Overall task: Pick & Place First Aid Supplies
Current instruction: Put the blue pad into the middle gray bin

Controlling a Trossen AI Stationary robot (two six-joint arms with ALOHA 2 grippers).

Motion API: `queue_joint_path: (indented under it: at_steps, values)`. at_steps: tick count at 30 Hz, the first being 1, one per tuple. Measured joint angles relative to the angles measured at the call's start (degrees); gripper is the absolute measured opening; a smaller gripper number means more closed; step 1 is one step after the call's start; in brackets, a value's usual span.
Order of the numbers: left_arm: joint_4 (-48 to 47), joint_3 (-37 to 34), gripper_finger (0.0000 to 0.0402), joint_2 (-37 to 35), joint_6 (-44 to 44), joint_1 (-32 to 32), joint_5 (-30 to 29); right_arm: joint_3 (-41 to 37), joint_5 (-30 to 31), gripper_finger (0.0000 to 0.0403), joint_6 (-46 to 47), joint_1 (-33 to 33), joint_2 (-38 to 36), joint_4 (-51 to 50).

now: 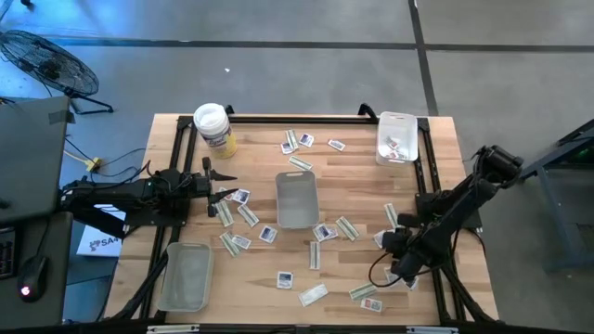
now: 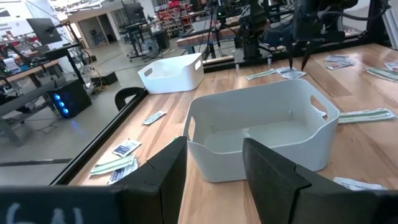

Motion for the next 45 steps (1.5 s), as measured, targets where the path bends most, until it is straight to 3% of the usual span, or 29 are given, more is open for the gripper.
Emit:
queue_joint_path:
  at_steps: [6,17,24,31,33,36,40,42,45]
  values:
    - [-0.02,-0.01,0.0154,0.0,0.0,-0.02,0.0,-3.08,-1.19,0.0105,3.89,-0.26,-0.48,1.87]
    - [-0.02,-0.01,0.0154,0.01,0.0,0.0,0.12,-3.15,-1.28,0.0007,4.25,-0.31,-0.42,1.68]
    - [-0.02,-0.01,0.0154,0.0,0.0,-0.02,0.15,-0.51,-4.23,0.0002,4.14,-0.42,-2.71,-3.25]
    - [-0.02,-0.01,0.0154,0.0,0.0,-0.02,0.2,8.38,-6.84,0.0001,5.22,-0.78,-4.07,-14.02]
    - [-0.02,-0.01,0.0154,0.0,0.0,0.0,0.2,11.25,-4.73,0.0001,3.96,-2.19,-4.15,-14.53]
    - [-0.02,-0.01,0.0154,0.0,0.0,-0.02,0.26,14.8,3.38,0.0001,-2.56,-5.43,-4.17,-13.21]
    - [-0.02,-0.01,0.0154,0.0,0.0,-0.02,0.31,18.62,14.65,0.0001,-18.62,-12.59,-4.2,-1.75]
    - [-0.02,0.01,0.0154,0.0,0.0,-0.02,0.31,19.73,17.41,0.0001,-26.86,-16.95,-4.05,6.1]
    - [-0.02,-0.01,0.0154,0.0,0.0,-0.01,0.3,20.41,16.62,0.0,-39.98,-23.85,-2.39,19.54]
